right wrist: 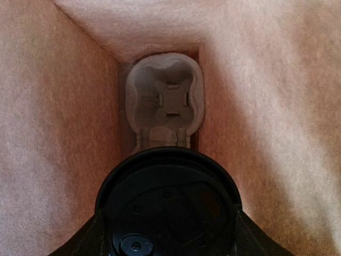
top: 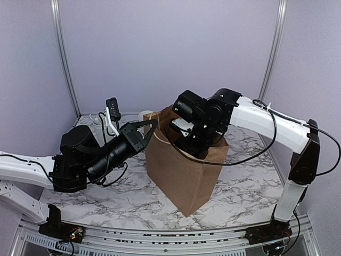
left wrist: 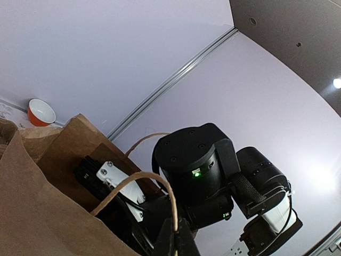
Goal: Pack the takeout coffee
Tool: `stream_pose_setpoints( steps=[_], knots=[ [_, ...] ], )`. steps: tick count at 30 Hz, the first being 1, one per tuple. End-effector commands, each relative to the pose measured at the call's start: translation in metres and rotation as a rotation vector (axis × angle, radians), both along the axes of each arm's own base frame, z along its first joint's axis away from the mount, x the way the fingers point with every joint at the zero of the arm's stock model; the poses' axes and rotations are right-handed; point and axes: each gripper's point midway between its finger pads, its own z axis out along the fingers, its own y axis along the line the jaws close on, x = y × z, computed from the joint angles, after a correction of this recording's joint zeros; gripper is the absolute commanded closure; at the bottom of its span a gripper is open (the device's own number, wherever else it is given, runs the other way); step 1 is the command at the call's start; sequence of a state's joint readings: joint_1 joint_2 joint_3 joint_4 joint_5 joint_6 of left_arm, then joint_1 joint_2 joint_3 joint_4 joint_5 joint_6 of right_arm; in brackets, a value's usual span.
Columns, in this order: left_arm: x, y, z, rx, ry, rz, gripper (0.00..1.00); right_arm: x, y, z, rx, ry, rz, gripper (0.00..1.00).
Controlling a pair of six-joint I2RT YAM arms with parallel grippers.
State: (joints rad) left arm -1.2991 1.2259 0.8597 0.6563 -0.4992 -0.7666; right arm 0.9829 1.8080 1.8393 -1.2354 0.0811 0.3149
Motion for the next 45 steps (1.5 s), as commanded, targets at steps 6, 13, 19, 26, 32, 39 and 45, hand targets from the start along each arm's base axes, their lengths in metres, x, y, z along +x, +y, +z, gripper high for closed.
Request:
stream_pose_setpoints(
  steps=[6, 13, 19, 26, 32, 39, 45],
  knots=[
    [-0.002, 0.006, 0.003, 0.002, -0.009, 0.008, 1.00, -0.006, -0.006, -0.002, -0.008, 0.021, 0.015, 0.54],
    [-0.002, 0.005, 0.001, 0.008, -0.008, 0.009, 1.00, -0.006, -0.007, 0.002, -0.032, 0.011, 0.016, 0.54],
    [-0.001, 0.006, 0.001, 0.005, -0.005, 0.016, 1.00, -0.016, -0.006, -0.010, -0.073, 0.049, 0.040, 0.54],
    [-0.001, 0.006, 0.001, 0.014, -0.010, 0.016, 1.00, -0.019, -0.012, -0.023, -0.090, 0.062, 0.024, 0.54],
    [-0.001, 0.005, 0.000, 0.017, -0.007, 0.014, 1.00, -0.022, -0.019, -0.045, -0.133, 0.079, 0.015, 0.54],
    [-0.002, 0.006, 0.000, 0.016, -0.007, 0.014, 1.00, -0.022, -0.017, -0.057, -0.134, 0.090, 0.019, 0.54],
    [-0.002, 0.005, 0.000, 0.018, -0.007, 0.010, 1.00, -0.019, -0.016, -0.055, -0.131, 0.083, 0.016, 0.54]
  ],
)
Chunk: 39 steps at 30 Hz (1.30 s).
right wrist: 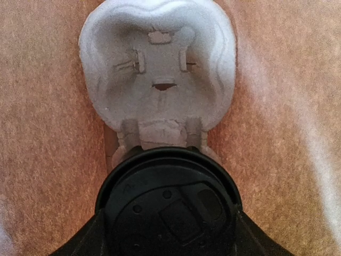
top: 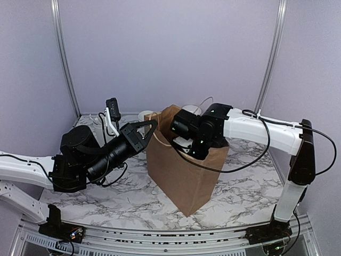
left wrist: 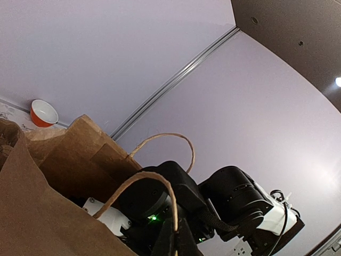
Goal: Pack the takeout coffee
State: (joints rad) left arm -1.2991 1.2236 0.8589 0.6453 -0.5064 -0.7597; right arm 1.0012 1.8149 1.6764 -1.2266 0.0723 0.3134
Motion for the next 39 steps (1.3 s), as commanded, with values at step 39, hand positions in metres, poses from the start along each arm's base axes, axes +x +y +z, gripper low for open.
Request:
stream_pose_setpoints(
  steps=[39],
  knots=[
    [-0.002, 0.009, 0.003, 0.014, -0.009, 0.016, 1.00, 0.003, 0.005, -0.017, -0.025, 0.008, 0.000, 0.48]
  ],
)
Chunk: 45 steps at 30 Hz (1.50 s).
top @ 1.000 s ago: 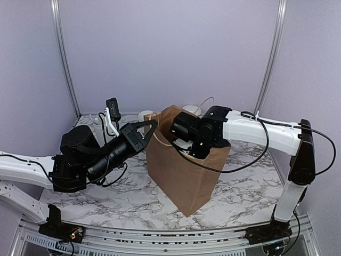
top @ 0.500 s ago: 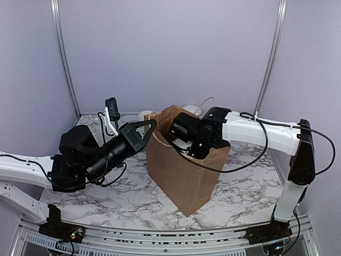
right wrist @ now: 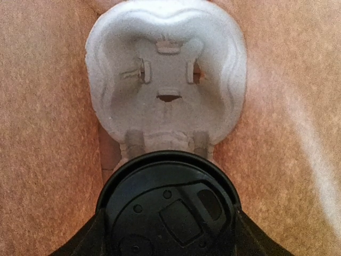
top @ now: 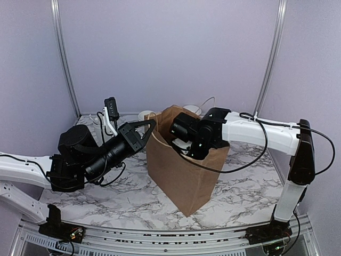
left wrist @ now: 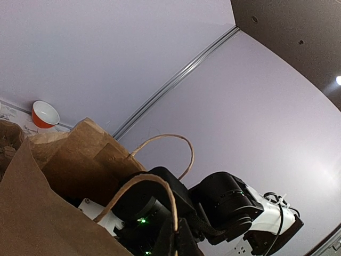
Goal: Pack the takeout coffee
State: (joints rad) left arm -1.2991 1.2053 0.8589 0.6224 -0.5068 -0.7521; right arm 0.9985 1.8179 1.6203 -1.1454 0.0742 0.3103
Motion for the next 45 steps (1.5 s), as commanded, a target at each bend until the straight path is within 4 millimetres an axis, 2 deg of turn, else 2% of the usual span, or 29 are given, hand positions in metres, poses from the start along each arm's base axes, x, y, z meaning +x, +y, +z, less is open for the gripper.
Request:
stream_pose_setpoints(
  steps=[1, 4, 5, 7, 12, 20, 23, 27, 38, 45],
  knots=[
    [-0.001, 0.005, 0.001, 0.004, -0.005, 0.016, 1.00, -0.001, 0.002, 0.002, -0.040, 0.011, 0.002, 0.48],
    [0.000, 0.005, 0.000, 0.009, -0.001, 0.024, 1.00, 0.001, 0.008, 0.017, -0.039, -0.016, 0.008, 0.48],
    [0.001, 0.005, -0.002, 0.016, 0.002, 0.027, 1.00, 0.004, 0.012, 0.030, -0.023, -0.035, 0.010, 0.48],
    [0.002, 0.003, -0.002, 0.028, 0.009, 0.033, 1.00, 0.005, 0.017, 0.041, -0.009, -0.052, 0.018, 0.47],
    [0.004, 0.003, -0.006, 0.041, 0.020, 0.044, 1.00, 0.003, 0.016, 0.050, -0.020, -0.062, 0.019, 0.47],
    [0.006, 0.003, -0.009, 0.051, 0.034, 0.056, 1.00, -0.005, 0.001, 0.031, -0.059, -0.033, 0.009, 0.47],
    [0.007, 0.002, -0.010, 0.052, 0.036, 0.056, 1.00, -0.008, -0.006, 0.014, -0.078, -0.010, 0.002, 0.47],
    [0.006, 0.002, -0.009, 0.052, 0.034, 0.053, 1.00, -0.010, -0.005, 0.000, -0.064, 0.009, 0.000, 0.47],
    [0.006, 0.002, -0.008, 0.054, 0.033, 0.050, 1.00, -0.008, 0.000, -0.002, -0.054, 0.015, 0.007, 0.42],
    [0.006, 0.001, -0.009, 0.055, 0.034, 0.052, 1.00, -0.008, 0.003, 0.013, -0.039, 0.002, 0.006, 0.36]
  ],
)
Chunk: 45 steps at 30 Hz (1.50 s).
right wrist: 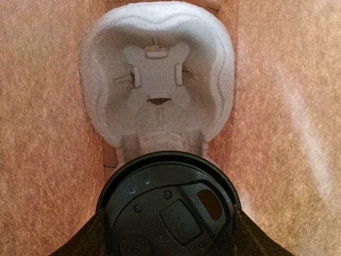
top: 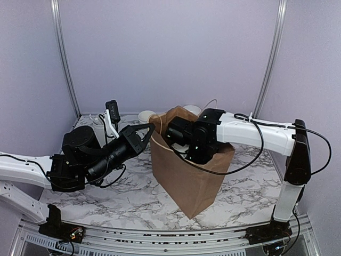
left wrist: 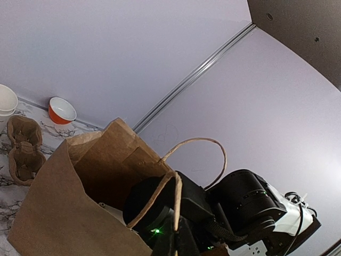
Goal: Pack the takeout coffee
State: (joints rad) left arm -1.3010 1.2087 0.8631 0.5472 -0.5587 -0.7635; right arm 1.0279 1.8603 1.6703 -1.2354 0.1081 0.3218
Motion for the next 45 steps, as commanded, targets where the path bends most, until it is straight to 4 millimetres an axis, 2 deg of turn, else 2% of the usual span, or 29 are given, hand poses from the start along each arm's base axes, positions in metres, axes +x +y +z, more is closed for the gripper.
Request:
stream_pose_setpoints(
  steps=[1, 8, 9, 12, 19, 35, 45],
  knots=[
    [0.000, -0.002, 0.008, -0.007, -0.001, 0.005, 1.00, 0.002, 0.008, 0.020, 0.049, -0.017, -0.006, 0.34],
    [0.001, -0.001, 0.007, -0.006, 0.004, 0.014, 1.00, -0.001, 0.009, 0.029, 0.035, -0.028, 0.003, 0.30],
    [0.002, -0.001, 0.007, -0.005, 0.005, 0.016, 1.00, 0.001, 0.012, 0.037, 0.054, -0.042, 0.002, 0.30],
    [0.002, -0.002, 0.007, -0.003, 0.004, 0.018, 1.00, 0.002, 0.013, 0.043, 0.058, -0.054, 0.004, 0.27],
    [0.002, -0.003, 0.008, 0.001, 0.004, 0.013, 1.00, 0.002, 0.012, 0.050, 0.057, -0.064, 0.000, 0.23],
    [-0.002, -0.008, 0.013, 0.002, -0.011, -0.019, 1.00, 0.010, 0.015, 0.075, 0.110, -0.122, -0.019, 0.19],
    [-0.004, -0.011, 0.019, -0.001, -0.022, -0.036, 0.94, 0.012, 0.015, 0.092, 0.150, -0.153, -0.034, 0.18]
  ],
)
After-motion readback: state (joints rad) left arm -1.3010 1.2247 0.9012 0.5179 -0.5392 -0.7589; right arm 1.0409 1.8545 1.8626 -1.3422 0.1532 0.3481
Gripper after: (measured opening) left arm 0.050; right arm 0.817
